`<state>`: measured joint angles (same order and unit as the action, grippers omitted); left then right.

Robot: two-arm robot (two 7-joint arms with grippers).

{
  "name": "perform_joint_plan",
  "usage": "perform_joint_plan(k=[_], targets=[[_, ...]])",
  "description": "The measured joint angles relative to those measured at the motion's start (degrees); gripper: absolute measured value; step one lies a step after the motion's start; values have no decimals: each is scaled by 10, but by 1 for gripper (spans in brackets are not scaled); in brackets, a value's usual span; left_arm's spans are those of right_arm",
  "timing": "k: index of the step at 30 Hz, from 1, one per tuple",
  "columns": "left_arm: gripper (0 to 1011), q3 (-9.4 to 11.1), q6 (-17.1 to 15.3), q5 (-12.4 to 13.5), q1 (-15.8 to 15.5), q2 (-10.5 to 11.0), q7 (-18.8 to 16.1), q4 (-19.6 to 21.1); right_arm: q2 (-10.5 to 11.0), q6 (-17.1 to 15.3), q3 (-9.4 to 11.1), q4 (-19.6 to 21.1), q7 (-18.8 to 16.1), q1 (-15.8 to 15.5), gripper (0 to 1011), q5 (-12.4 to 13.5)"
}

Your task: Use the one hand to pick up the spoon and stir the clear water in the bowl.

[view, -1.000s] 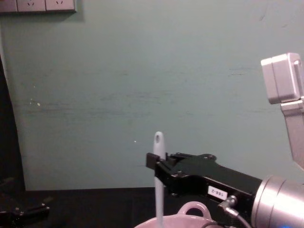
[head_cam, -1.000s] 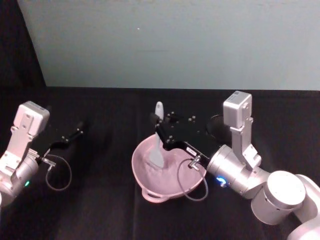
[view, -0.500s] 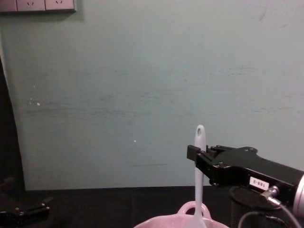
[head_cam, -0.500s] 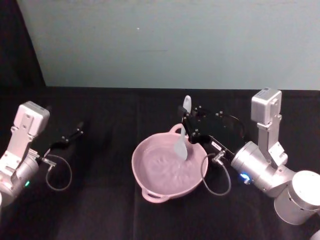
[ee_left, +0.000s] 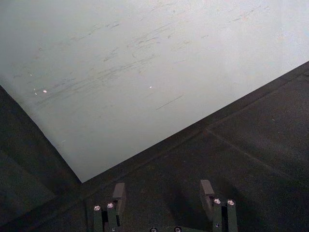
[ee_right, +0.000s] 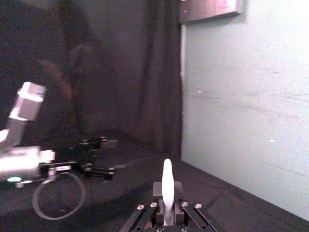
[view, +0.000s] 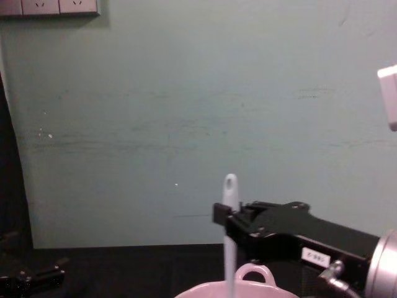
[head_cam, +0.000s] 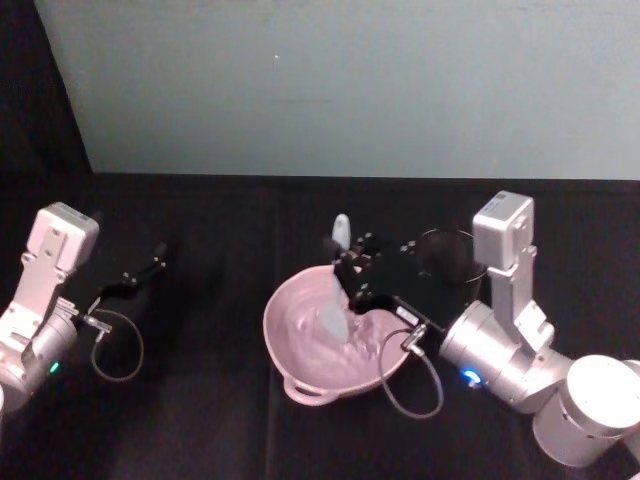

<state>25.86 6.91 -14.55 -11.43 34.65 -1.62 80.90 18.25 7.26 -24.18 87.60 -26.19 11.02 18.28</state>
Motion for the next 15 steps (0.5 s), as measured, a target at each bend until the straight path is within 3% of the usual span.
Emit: perform_joint_plan(k=[7,15], targets=[[1005,0,0,0,0,0,0,0,-12,-1,-24,6,-10,2,114,-1],[1005,0,0,0,0,0,0,0,-26,5,-33,-15,-11,20,114,-1]])
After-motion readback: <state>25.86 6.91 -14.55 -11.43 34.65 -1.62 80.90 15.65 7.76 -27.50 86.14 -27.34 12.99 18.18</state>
